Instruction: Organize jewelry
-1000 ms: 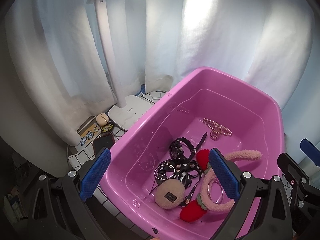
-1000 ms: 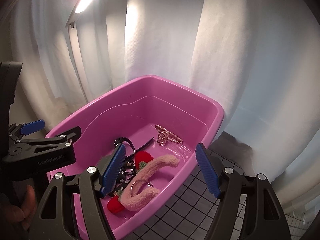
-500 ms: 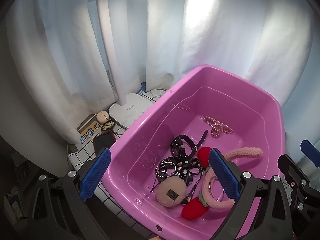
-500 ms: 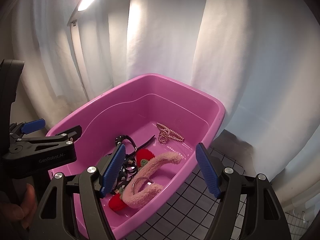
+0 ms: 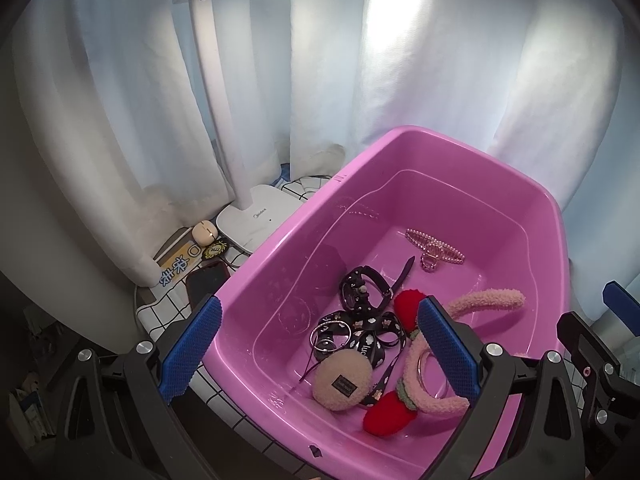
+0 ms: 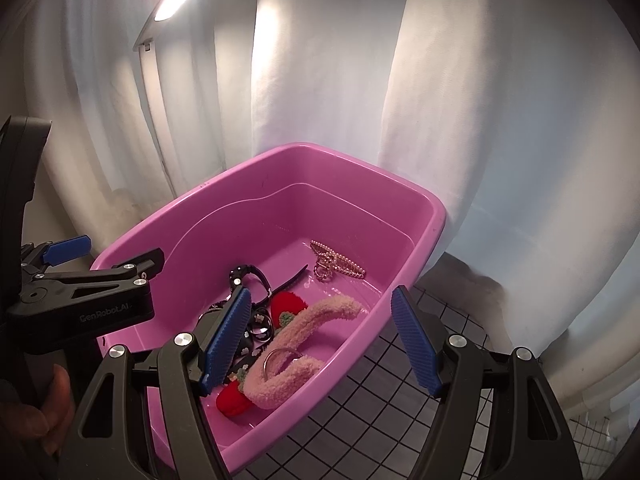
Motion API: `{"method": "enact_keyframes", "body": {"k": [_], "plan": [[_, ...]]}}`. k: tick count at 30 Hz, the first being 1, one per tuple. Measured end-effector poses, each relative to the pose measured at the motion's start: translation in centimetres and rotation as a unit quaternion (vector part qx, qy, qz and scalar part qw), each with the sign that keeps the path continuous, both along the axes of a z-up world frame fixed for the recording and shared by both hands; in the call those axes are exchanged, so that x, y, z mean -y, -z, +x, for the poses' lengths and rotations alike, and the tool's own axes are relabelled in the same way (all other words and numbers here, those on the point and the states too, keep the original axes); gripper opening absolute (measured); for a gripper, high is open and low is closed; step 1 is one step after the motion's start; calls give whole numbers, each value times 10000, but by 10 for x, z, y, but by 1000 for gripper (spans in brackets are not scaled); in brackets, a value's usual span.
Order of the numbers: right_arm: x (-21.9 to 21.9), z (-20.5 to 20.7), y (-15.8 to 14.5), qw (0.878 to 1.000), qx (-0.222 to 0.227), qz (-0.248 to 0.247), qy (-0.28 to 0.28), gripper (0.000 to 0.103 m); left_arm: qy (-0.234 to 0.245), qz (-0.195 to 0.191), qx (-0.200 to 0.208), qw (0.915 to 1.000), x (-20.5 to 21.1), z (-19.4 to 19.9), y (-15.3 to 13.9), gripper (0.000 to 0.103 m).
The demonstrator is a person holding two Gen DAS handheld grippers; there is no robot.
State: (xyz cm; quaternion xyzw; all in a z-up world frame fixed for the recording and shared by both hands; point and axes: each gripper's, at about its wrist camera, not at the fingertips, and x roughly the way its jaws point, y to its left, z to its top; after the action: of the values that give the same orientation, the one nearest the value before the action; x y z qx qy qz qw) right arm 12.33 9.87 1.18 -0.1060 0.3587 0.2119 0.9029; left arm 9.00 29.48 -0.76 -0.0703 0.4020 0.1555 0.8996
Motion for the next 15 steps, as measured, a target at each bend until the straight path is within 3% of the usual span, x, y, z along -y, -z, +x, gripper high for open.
{"method": "enact_keyframes", "body": {"k": [15], "plan": [[0, -3, 1, 10000, -8, -10, 7, 69, 19, -38, -11, 10000, -1, 1, 0, 97]]}}
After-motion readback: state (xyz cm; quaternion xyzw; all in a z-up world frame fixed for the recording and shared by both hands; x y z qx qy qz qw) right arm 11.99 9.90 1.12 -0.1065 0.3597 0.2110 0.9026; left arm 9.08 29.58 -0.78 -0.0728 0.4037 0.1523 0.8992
